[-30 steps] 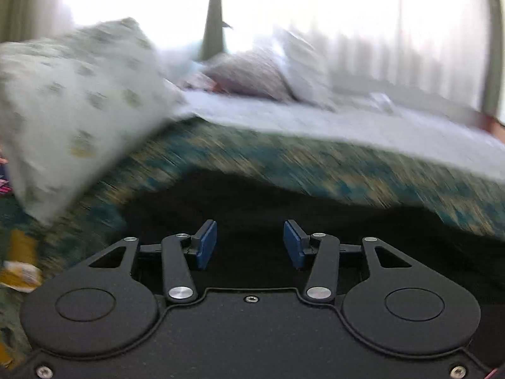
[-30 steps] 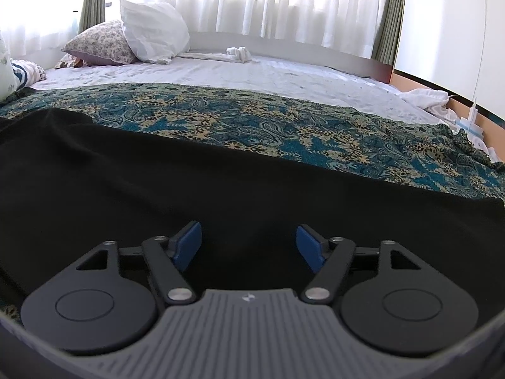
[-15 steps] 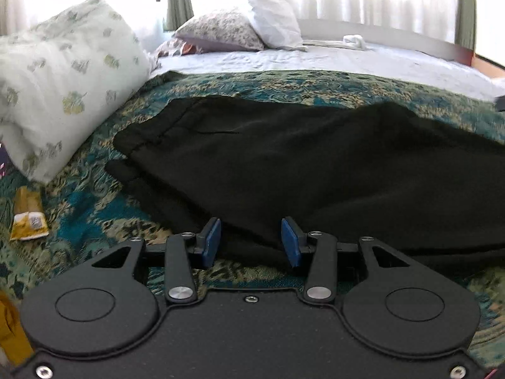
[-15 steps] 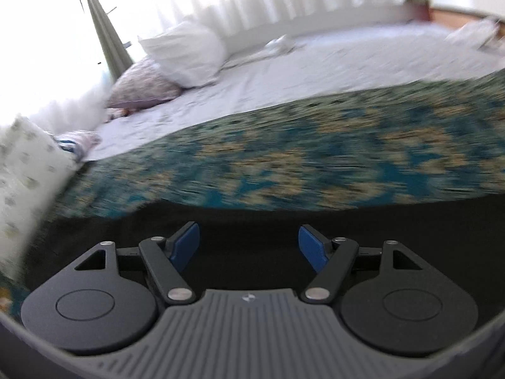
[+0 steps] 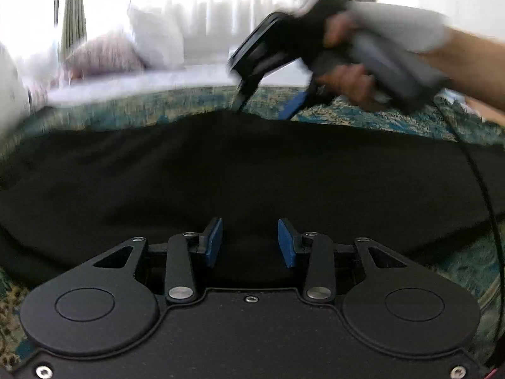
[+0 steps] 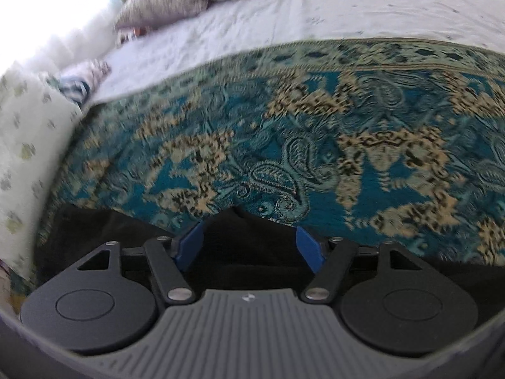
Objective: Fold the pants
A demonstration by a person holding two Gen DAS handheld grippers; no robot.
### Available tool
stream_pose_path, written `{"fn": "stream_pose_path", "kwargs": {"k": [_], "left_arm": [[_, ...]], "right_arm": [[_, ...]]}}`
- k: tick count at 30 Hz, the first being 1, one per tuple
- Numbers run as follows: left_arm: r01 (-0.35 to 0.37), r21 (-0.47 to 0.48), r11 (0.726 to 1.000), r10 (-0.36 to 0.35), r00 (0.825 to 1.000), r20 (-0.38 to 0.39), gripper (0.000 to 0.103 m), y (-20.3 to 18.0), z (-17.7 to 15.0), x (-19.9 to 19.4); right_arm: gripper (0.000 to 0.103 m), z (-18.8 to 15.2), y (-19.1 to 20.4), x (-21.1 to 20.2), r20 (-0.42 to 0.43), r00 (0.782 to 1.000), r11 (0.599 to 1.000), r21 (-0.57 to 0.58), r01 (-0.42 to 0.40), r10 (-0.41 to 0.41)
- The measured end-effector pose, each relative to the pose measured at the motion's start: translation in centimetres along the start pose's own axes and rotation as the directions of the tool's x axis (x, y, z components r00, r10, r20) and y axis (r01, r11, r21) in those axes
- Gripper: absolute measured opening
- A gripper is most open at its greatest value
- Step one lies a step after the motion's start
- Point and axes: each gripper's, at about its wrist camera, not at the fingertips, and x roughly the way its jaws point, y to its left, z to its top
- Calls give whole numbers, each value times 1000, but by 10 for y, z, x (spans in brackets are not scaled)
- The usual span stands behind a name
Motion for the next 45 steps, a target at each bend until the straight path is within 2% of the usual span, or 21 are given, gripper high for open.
{"fn": "stream_pose_path", "kwargs": {"k": [1, 2, 3, 7, 10, 13, 17, 21, 23, 25, 27, 28, 31, 34, 36, 37, 39, 40, 41, 43, 45], "left_arm": [[0, 11, 1000, 0, 1000, 0, 37, -2, -2, -2], [8, -3, 1000, -8, 1000, -4, 37, 0, -2, -3], [19, -23, 1000, -19, 1000, -6, 37, 3, -3, -2], [39, -46, 998, -38, 999, 7, 37, 10, -8, -1], [19, -15, 1000, -19, 1000, 20, 37, 1, -10, -4], [18, -13, 1000, -18, 1000, 24, 37, 3, -10, -1], [23, -19, 1000, -23, 999, 26, 37, 4, -7, -1], [23, -18, 1000, -22, 999, 33, 37, 4, -9, -3], [26, -21, 999, -25, 999, 35, 37, 4, -11, -4], [27, -25, 999, -26, 999, 38, 37, 4, -11, -4], [29, -28, 999, -28, 999, 42, 38, 5, -12, -4], [32, -30, 999, -30, 999, 43, 38, 5, -13, -5], [33, -32, 999, -32, 999, 41, 38, 7, -12, -6], [28, -24, 999, -27, 999, 43, 38, 6, -13, -6], [27, -22, 999, -26, 999, 42, 38, 6, -13, -6], [28, -23, 999, -27, 999, 43, 38, 6, -13, -6], [31, -26, 999, -29, 999, 43, 38, 6, -13, -6], [33, -29, 999, -31, 999, 43, 38, 7, -13, -6], [34, -31, 999, -33, 999, 43, 38, 7, -13, -6], [39, -35, 999, -37, 998, 46, 40, 8, -13, -6], [49, -40, 998, -46, 998, 50, 41, 9, -13, -6]], "right_arm": [[60, 0, 2, 6, -30, 1000, 1000, -4, 4, -4], [54, 0, 3, 11, -61, 998, 1000, 3, -3, 3], [48, -1, 5, 13, -69, 998, 1000, -1, -7, 7], [9, 3, 7, 13, -88, 995, 998, 19, -52, 53], [2, 3, 6, 6, 2, 1000, 1000, 11, -17, 17], [2, 2, 1, -5, 134, 991, 1000, 28, -10, 6], [2, 5, -8, -6, 188, 981, 998, 47, 30, -38], [3, 1, -10, -29, 317, 945, 996, 3, 88, -84], [5, 2, -12, -42, 353, 934, 998, -14, 57, -49], [16, -3, -13, -49, 312, 948, 997, -63, -43, 60], [20, -15, -6, -53, 273, 954, 987, -136, -89, 124], [38, -22, -4, -53, 250, 957, 980, -168, -105, 145], [47, -43, -6, -45, 164, 961, 959, -215, -183, 221], [43, -54, -28, -30, 119, 987, 979, -182, -89, 112], [29, -55, -57, -33, 147, 986, 992, -108, -66, 82], [29, -53, -73, -40, 168, 984, 998, -47, -52, 59], [33, -52, -101, -62, 240, 969, 997, 53, 48, -59], [42, -55, -110, -74, 279, 951, 990, 70, 120, -135], [42, -59, -121, -92, 328, 922, 979, 85, 188, -205], [52, -72, -145, -125, 397, 882, 967, 123, 224, -255], [55, -97, -174, -165, 457, 840, 956, 181, 232, -291]]}}
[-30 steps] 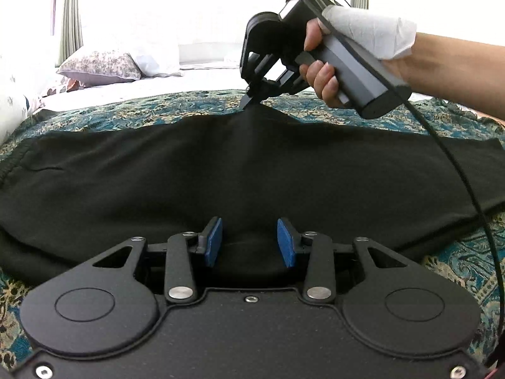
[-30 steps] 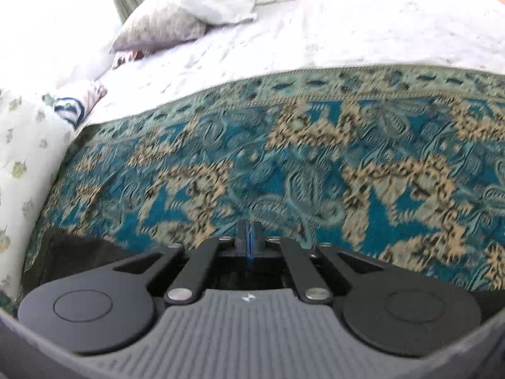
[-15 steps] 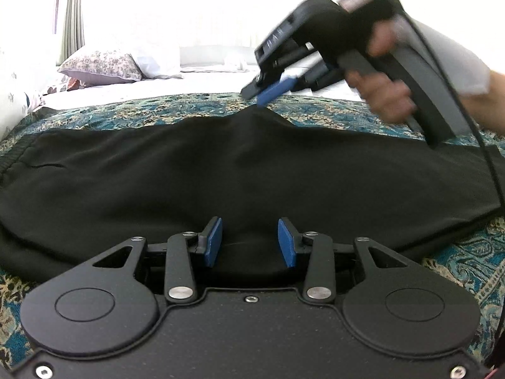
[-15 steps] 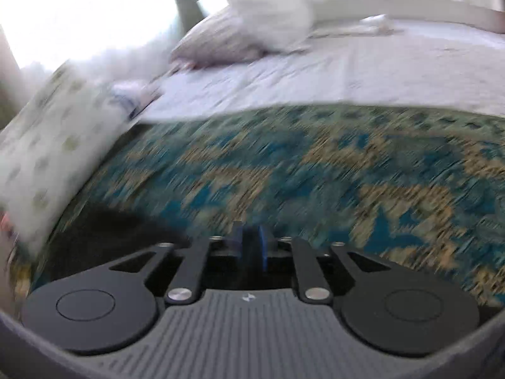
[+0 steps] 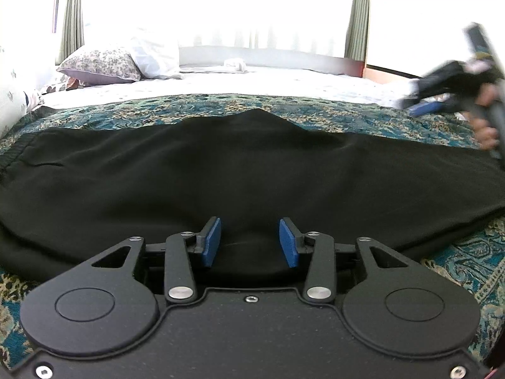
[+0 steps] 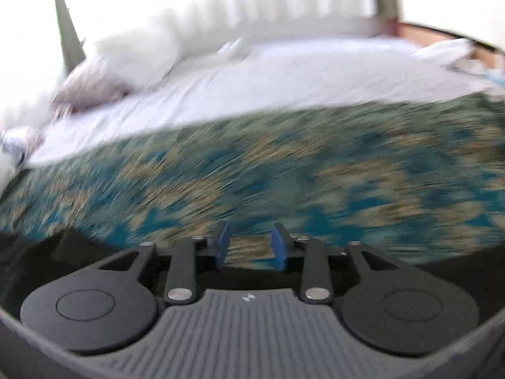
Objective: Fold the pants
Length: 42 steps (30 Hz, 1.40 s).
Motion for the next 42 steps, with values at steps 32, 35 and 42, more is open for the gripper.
{"fn": "stream_pose_path", "kwargs": {"k": [32, 35, 42], "left_arm": [[-12, -51, 999, 9, 998, -66, 58, -32, 34, -2], [60, -5, 998, -60, 998, -21, 70, -72, 44, -6], [162, 140, 977, -156, 987, -47, 79, -168, 33, 14]], "right_arm": [[67, -152, -239, -139, 161, 879, 738, 622, 262, -448], [68, -148, -243, -137, 162, 882, 734, 630, 253, -443], [70, -152, -246, -146, 170, 907, 756, 621, 205, -386]]}}
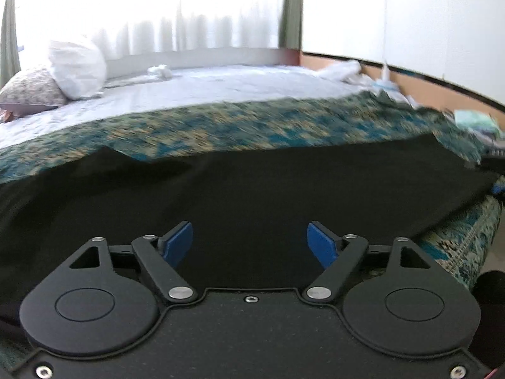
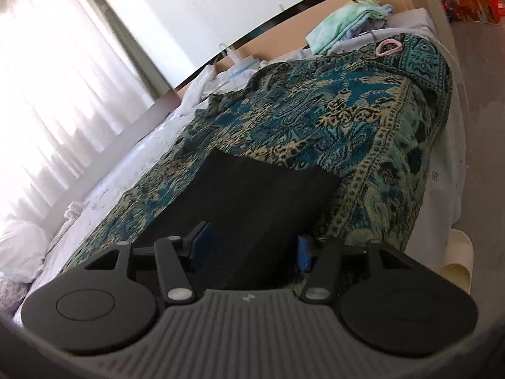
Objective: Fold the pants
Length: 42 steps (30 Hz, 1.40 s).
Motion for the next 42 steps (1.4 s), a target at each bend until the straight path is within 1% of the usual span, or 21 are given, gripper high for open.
{"fn": "stream_pose_path", "kwargs": {"k": [6, 11, 15, 18, 19, 20, 21, 22, 23, 24, 25, 26, 28, 30, 32, 33, 36, 38, 39, 40, 42], "left_arm": [[-3, 13, 1000, 4, 998, -63, 82, -24, -14, 21], [-14, 22, 1000, 15, 997, -72, 88, -27, -16, 29], [-8, 6, 1000, 8, 996, -86, 88, -24, -13, 27], [1, -38, 999, -4, 995, -96, 87, -11, -7, 19], [-3, -61, 998, -2, 996, -95, 87, -4, -6, 16], [-9, -80, 997, 1, 996, -91, 85, 4, -5, 12], [-18, -100, 995, 10, 996, -84, 78, 12, -5, 8], [-29, -116, 993, 21, 997, -73, 64, 22, -5, 4], [-41, -127, 991, 33, 997, -64, 55, 31, -6, 0], [-58, -141, 988, 50, 997, -61, 40, 42, -7, -4], [-71, -158, 985, 62, 996, -60, 30, 52, -7, -6], [-88, -179, 980, 78, 995, -57, 28, 63, -9, -9], [-118, -233, 965, 110, 993, -49, 26, 86, -13, -17], [-140, -283, 949, 133, 990, -44, 26, 107, -17, -24], [-165, -329, 930, 160, 986, -41, 26, 126, -22, -31], [-175, -345, 922, 171, 984, -41, 26, 133, -25, -35], [-198, -372, 907, 196, 980, -45, 26, 154, -32, -43], [-200, -370, 907, 194, 980, -52, 26, 161, -36, -47], [-200, -366, 909, 194, 979, -54, 27, 164, -38, -48], [-201, -361, 911, 196, 979, -51, 28, 166, -39, -49], [-193, -352, 916, 190, 981, -43, 30, 169, -41, -50]], "right_arm": [[73, 14, -5, 21, -41, 998, 998, -24, -53, 52], [74, 14, 13, 42, -46, 999, 981, -194, -27, 19], [68, 16, 25, 45, -94, 995, 952, -302, -40, 12], [38, 22, 29, 41, -117, 993, 946, -323, -35, -4], [19, 25, 29, 41, -134, 991, 952, -305, -38, -3], [12, 29, 27, 42, -155, 988, 961, -273, -42, -1], [10, 33, 26, 44, -167, 986, 969, -243, -42, 1], [9, 36, 26, 46, -173, 985, 974, -226, -30, -10], [9, 38, 33, 47, -168, 985, 973, -229, -1, -38], [9, 39, 43, 47, -151, 986, 967, -253, 27, -67], [8, 38, 59, 46, -122, 989, 953, -300, 47, -88], [8, 35, 75, 44, -98, 991, 935, -351, 54, -93], [7, 21, 128, 37, -49, 996, 866, -499, 37, -71], [7, -13, 189, 23, -49, 999, 757, -652, -46, 18], [7, -60, 242, 6, -122, 985, 628, -758, -174, 126], [7, -88, 264, -2, -180, 968, 558, -792, -247, 173], [7, -175, 310, -27, -372, 892, 358, -821, -445, 258], [8, -221, 325, -37, -474, 839, 268, -800, -537, 267], [8, -237, 328, -41, -499, 826, 246, -793, -557, 261], [9, -250, 329, -46, -507, 821, 228, -794, -564, 263], [19, -264, 331, -59, -466, 839, 171, -836, -522, 280]]}}
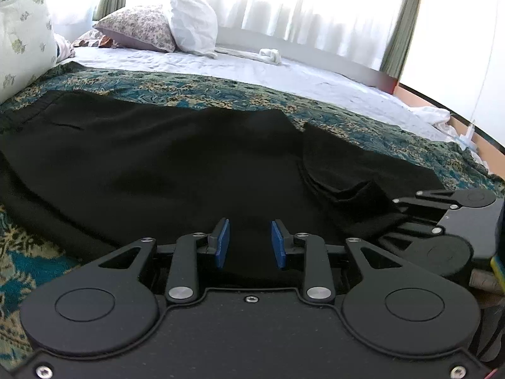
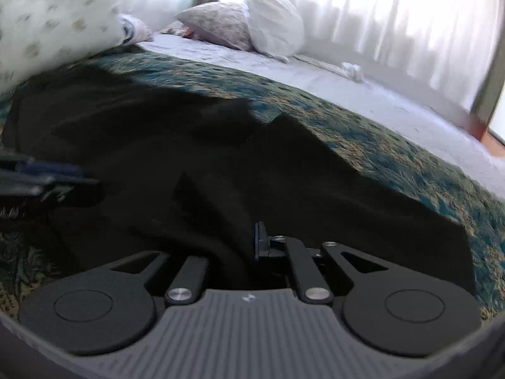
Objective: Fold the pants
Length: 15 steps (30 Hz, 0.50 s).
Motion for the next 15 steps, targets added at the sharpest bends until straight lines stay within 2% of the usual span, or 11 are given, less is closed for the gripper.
{"fn": "stream_pose_path", "kwargs": {"k": [2, 4, 7, 10, 13, 15], "left_arm": [[10, -2, 1000, -10, 1000, 6, 33, 1, -1, 0], [21, -11, 1000, -21, 1000, 10, 37, 0, -1, -1], [36, -20, 999, -35, 999, 23, 40, -5, 0, -4], [50, -26, 998, -49, 998, 39, 44, -12, 4, -9], [75, -20, 997, -74, 996, 54, 47, -23, 10, -12], [96, -4, 995, -95, 994, 60, 50, -33, 13, -12]], "right_arm": [[53, 0, 2, -9, 21, 999, 1000, -13, -28, 28], [74, -1, -5, -19, 29, 996, 996, 6, -85, 85], [79, -12, -15, -41, 38, 987, 987, 22, -156, 155], [84, -25, -24, -64, 58, 981, 982, 30, -189, 187], [88, -33, -36, -83, 92, 976, 978, 61, -201, 195], [90, -40, -47, -98, 121, 979, 980, 93, -178, 166]]}}
